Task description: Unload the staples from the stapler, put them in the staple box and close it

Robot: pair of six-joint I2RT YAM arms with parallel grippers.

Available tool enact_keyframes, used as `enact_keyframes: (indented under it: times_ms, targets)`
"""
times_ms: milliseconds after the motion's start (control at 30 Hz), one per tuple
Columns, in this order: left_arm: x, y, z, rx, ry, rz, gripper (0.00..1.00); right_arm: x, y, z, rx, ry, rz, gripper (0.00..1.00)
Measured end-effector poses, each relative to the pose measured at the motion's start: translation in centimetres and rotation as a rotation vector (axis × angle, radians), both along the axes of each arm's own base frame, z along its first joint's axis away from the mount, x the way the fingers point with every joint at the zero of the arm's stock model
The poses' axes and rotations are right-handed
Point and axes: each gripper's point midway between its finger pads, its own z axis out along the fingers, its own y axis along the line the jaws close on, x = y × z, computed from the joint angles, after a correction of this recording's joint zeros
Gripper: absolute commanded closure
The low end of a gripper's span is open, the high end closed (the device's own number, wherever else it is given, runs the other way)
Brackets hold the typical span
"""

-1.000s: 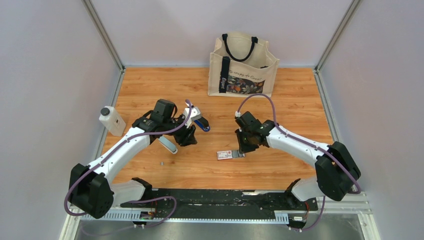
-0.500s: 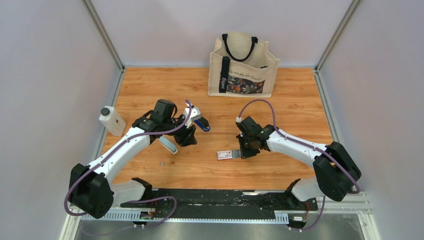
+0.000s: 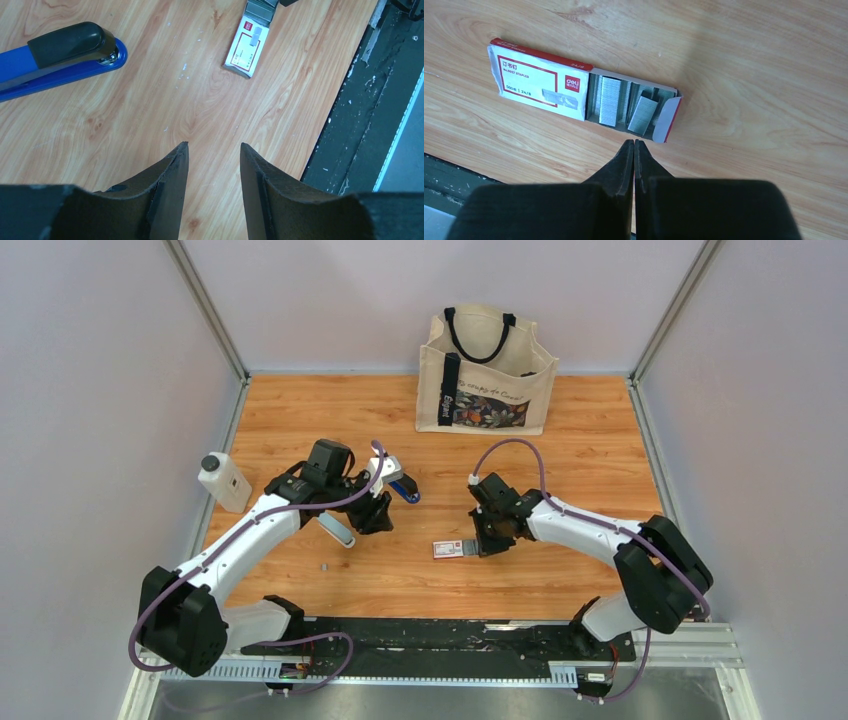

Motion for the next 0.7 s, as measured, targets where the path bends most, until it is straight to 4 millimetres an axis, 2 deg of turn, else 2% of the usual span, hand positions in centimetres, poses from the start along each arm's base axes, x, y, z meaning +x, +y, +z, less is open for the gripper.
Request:
enact_keyframes:
  times_ms: [467, 600, 700]
  targets:
    - [-0.2, 0.0, 0.0, -0.002, 0.002, -0.011, 0.49, 0.5, 0.7, 0.7, 0.030, -0.016, 0.005, 0.96]
    - [-0.2, -0.1, -0.1, -0.001, 0.007, -0.014, 0.49, 1.4, 0.5, 2.6, 0.053, -0.068, -0.014, 0.93]
    - [-0.3, -0.2, -0.6, 0.009, 0.019, -0.022, 0.49, 2.9, -0.6, 4.5, 0.083, -0.130, -0.066, 0.90]
